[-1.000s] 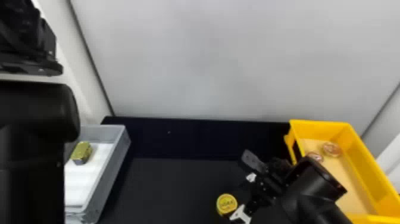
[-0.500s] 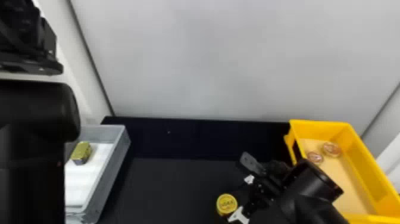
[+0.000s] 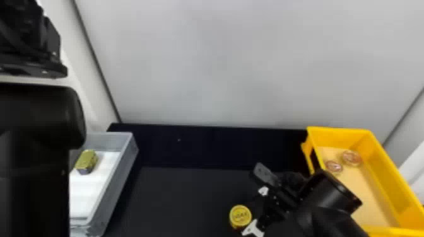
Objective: Pick up the round yellow can and place it in the yellow rectangular box
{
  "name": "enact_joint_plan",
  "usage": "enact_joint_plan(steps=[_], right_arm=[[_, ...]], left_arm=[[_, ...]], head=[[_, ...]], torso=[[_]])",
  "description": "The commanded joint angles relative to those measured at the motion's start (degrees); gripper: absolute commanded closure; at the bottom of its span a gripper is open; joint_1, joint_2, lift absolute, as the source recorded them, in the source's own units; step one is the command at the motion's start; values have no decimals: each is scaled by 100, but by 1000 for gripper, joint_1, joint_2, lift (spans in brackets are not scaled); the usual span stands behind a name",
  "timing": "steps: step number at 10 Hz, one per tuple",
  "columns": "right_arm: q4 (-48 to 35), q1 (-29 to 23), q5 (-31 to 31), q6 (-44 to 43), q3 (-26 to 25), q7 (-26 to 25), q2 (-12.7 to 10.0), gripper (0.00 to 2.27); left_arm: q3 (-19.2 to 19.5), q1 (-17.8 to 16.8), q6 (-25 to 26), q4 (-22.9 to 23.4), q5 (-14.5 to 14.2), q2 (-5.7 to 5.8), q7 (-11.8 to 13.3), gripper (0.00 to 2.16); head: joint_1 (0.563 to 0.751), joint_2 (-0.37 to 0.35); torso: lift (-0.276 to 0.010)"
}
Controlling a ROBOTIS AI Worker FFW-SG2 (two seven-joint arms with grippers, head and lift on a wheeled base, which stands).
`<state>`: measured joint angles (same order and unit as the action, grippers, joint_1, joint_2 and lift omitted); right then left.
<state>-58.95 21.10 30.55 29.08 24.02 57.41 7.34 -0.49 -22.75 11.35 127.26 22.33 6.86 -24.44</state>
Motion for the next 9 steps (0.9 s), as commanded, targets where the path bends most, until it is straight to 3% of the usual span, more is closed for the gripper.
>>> enact_joint_plan(steps=[1,2,3,4,9], right_arm=[[208,26,-3,-165,-81,-113,-57,183],[208,17,-12,-165,-72,-175,-57,291],[147,0,-12,-147,-63,-192,-48,564],[33,-35,-12,-112,-81,-184,-39,628],[-574,-229,67,143,-178,89,57,655]], left_arm=[[-4,-10,-9,0,-1,0,-1,154],[-12,-10,0,0,-10,0,-1,154],[-4,-10,0,0,-10,0,8,154],[5,-1,0,0,-10,0,8,154],[14,34,43,27,-19,-17,34,154]], head=[[663,54],[663,54],[663,54],[663,54],[663,54]], torso=[[-10],[-10],[-10],[-10],[-10]])
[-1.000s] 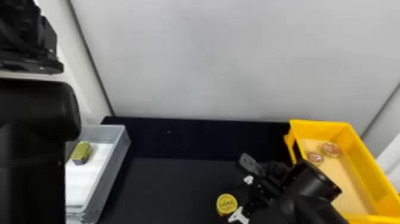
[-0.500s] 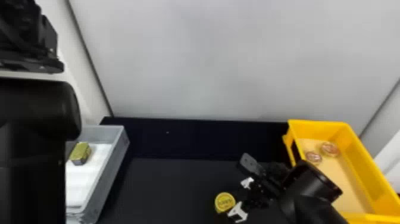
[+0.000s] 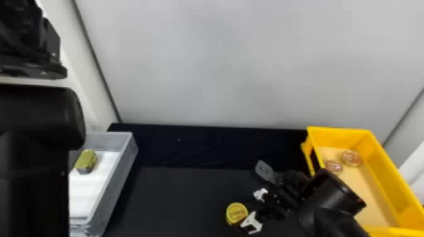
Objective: Pick up the round yellow can and place it in the yellow rectangular box
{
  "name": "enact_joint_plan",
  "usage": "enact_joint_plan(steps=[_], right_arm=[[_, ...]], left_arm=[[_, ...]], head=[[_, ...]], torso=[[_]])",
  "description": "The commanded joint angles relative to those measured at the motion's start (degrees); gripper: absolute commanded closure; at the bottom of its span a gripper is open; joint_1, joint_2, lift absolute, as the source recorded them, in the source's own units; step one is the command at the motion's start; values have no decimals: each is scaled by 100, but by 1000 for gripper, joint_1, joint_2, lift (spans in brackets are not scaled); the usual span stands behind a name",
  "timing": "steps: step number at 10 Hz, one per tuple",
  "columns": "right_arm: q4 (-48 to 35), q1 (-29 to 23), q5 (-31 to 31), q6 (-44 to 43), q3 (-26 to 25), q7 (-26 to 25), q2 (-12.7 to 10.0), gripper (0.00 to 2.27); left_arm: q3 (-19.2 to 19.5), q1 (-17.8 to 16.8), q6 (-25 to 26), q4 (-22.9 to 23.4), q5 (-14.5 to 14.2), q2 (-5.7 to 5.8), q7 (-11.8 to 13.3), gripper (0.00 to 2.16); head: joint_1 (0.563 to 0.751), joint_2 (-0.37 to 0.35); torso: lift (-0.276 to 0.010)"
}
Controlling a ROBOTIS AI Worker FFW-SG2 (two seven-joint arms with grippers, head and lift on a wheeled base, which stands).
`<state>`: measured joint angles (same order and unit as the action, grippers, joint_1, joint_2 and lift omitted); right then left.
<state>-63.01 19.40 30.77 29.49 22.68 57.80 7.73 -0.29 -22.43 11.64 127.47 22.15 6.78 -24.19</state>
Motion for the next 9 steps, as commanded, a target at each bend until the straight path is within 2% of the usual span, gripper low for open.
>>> enact_joint_plan(steps=[1,4,6,9], right_arm=[[-441,-173,106,234,-113,129,44,653],[-1548,-446,476,638,-368,349,282,653],[-2207,-481,651,841,-782,446,458,653],[-2901,-402,792,1034,-1766,411,616,653]], left_arm=[[2,2,31,14,0,-9,10,154],[-15,-15,93,23,-9,0,54,154],[-33,-33,137,32,-9,17,71,154],[-50,-42,172,23,-9,52,89,154]], head=[[663,54],[663,54],[663,54],[663,54]], torso=[[-10],[-10],[-10],[-10]])
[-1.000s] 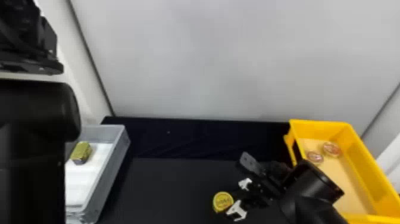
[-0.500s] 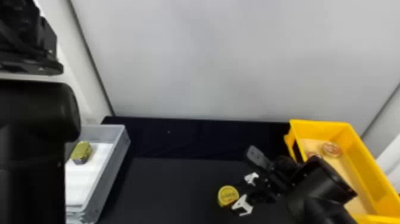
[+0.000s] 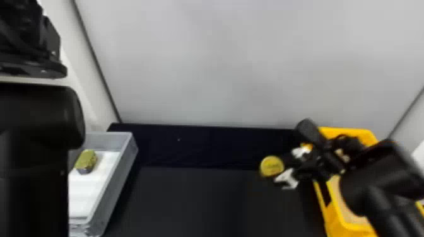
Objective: Pick up the round yellow can and place it in the yellow rectangular box
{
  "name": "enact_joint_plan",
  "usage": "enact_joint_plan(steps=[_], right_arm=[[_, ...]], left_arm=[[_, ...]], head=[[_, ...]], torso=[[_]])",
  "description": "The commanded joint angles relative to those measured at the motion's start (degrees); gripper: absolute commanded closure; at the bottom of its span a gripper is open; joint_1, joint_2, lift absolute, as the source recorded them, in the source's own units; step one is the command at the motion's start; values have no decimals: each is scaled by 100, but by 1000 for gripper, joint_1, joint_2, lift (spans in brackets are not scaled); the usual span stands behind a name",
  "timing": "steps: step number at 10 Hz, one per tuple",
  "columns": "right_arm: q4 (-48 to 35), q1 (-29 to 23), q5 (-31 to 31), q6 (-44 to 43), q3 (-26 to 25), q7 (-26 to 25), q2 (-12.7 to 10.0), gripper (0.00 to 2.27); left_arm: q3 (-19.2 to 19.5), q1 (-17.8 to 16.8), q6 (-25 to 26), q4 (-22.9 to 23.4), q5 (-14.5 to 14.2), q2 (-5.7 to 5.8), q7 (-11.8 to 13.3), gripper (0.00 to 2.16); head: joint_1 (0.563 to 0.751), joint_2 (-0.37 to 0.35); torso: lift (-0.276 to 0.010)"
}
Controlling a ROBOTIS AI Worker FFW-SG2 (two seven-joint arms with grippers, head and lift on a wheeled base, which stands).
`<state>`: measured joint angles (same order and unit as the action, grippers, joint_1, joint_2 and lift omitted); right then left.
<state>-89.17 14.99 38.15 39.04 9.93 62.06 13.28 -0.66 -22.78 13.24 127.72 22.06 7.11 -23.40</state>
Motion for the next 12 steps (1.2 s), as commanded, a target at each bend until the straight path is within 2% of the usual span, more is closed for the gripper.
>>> enact_joint_plan(steps=[1,5,10,11,12], right_arm=[[-417,21,124,132,-844,-51,96,653],[-690,-93,379,141,-1951,-201,114,645],[-655,-225,450,141,-2936,-605,122,645],[-479,-216,353,159,-3138,-719,114,645],[-224,-216,-52,238,-3340,-992,122,645]], left_arm=[[-13,-25,21,-2,0,36,19,154],[-4,-51,48,16,0,80,28,154],[-22,-113,127,60,0,124,89,154],[-22,-131,136,69,0,124,98,154],[-22,-131,136,69,0,124,116,154]], head=[[663,54],[663,54],[663,54],[663,54],[663,54]], torso=[[-10],[-10],[-10],[-10],[-10]])
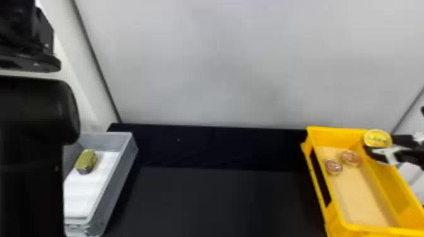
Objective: Pick up the round yellow can and place it in the yellow rectangular box
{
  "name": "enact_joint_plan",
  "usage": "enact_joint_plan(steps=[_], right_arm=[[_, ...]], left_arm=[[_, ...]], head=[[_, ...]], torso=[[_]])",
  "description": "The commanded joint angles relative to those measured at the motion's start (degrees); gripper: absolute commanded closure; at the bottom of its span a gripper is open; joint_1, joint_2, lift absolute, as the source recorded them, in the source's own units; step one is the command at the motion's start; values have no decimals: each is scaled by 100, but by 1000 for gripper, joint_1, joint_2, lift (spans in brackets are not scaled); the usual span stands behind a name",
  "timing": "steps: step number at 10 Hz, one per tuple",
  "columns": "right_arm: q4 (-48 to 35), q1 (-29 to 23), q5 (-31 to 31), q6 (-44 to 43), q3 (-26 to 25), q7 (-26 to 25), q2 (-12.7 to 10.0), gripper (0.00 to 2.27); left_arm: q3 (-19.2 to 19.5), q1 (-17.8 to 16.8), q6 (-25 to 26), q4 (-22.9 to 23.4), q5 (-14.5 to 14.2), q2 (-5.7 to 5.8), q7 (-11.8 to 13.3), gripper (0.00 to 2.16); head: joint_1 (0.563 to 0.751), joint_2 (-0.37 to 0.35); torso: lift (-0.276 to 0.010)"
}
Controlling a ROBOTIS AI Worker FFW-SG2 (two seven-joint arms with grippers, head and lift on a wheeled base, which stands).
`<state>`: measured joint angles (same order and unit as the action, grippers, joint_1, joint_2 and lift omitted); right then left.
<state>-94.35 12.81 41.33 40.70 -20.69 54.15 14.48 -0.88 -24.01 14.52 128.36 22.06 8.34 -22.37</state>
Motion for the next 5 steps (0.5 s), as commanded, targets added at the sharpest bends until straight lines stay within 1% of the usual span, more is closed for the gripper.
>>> enact_joint_plan(steps=[1,2,3,5], right_arm=[[576,-6,-818,133,-401,-517,28,645],[857,3,-1223,159,-401,-807,99,645],[1147,11,-1812,203,-374,-1142,187,645],[1754,11,-3184,203,-295,-2030,319,645]], left_arm=[[0,-16,16,13,0,10,12,154],[0,-43,25,13,0,10,38,154],[-17,-60,34,13,0,10,38,154],[-17,-69,43,13,0,10,47,154]], head=[[663,54],[663,54],[663,54],[663,54]], torso=[[-10],[-10],[-10],[-10]])
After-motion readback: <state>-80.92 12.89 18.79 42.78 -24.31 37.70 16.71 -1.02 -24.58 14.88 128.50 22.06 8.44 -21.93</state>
